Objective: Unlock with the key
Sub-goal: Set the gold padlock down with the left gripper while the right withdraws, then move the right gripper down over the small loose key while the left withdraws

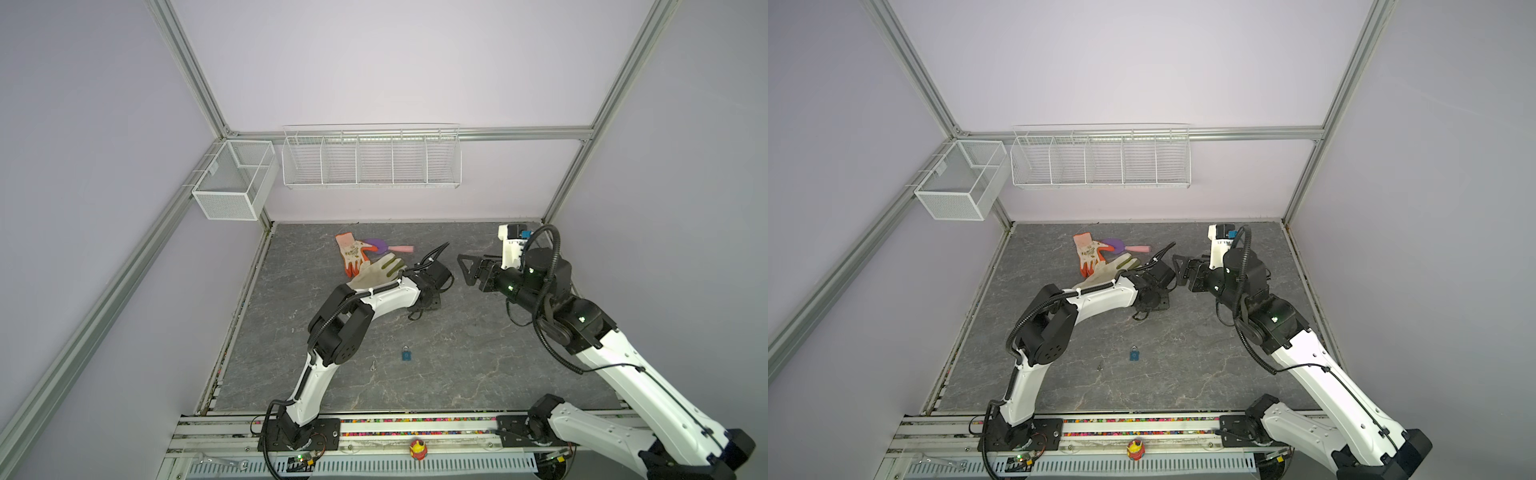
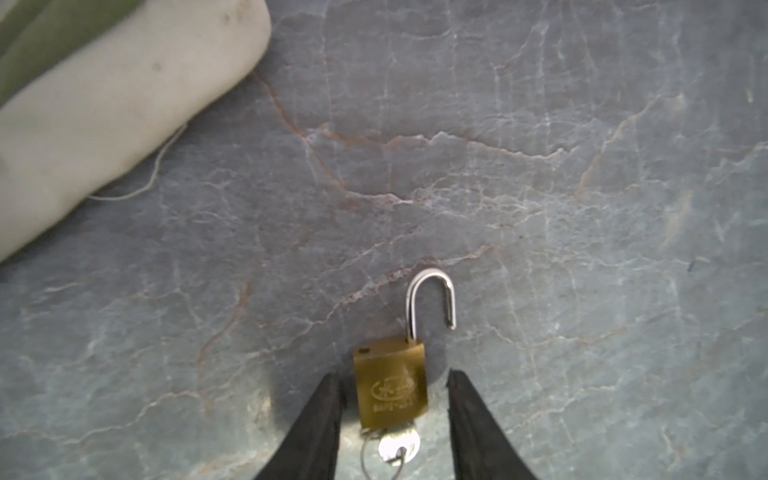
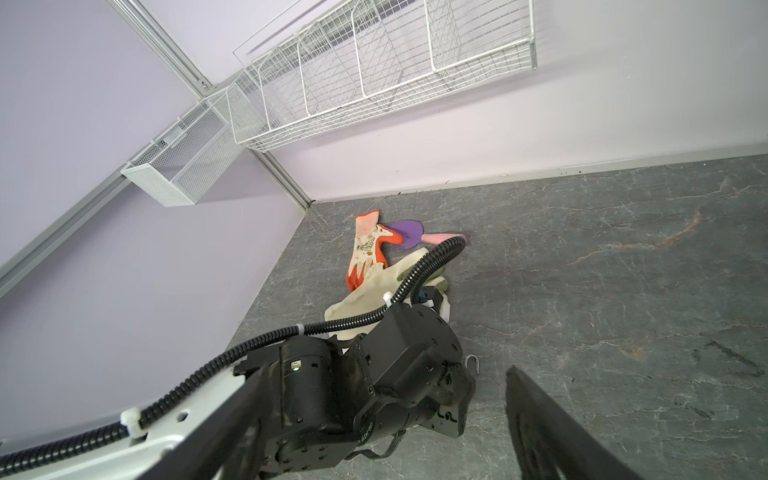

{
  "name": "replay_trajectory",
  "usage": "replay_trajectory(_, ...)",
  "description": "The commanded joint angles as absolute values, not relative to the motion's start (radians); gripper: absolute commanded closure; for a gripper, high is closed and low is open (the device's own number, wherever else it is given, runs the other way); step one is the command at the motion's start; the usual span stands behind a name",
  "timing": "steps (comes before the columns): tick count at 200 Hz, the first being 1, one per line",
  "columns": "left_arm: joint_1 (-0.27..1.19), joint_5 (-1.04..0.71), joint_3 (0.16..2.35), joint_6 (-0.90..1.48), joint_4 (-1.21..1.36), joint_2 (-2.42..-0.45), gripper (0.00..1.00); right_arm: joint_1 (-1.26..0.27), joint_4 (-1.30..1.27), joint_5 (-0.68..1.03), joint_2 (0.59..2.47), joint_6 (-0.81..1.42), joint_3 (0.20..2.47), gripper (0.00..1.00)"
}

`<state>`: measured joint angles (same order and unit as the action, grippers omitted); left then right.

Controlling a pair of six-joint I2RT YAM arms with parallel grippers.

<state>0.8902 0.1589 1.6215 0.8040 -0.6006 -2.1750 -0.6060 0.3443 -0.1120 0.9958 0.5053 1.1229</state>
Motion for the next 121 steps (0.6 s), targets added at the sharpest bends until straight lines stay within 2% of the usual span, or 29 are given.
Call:
replay_trajectory(1, 0.885, 0.148, 1.632, 0.813, -0.63, -2.152, 0.54, -0.612, 0.334, -0.109, 1.008, 0.504, 1.134, 0.12)
replay_trajectory(56, 0.864, 0.134, 1.472, 0.841, -0.537, -1.953, 0.52, -0.612, 0.37, -0.094, 1.017, 0.504, 1.146, 0.12)
replay_trajectory(82, 0.846, 0.201, 1.312, 0.841, -0.467, -1.779, 0.52, -0.612, 0.448, -0.079, 1.031, 0.46, 1.168, 0.12)
replay_trajectory(121, 0.811, 0.325, 1.135, 0.832, -0.507, -1.535, 0.52, -0.647, 0.45, -0.014, 1.032, 0.418, 1.1, 0.12)
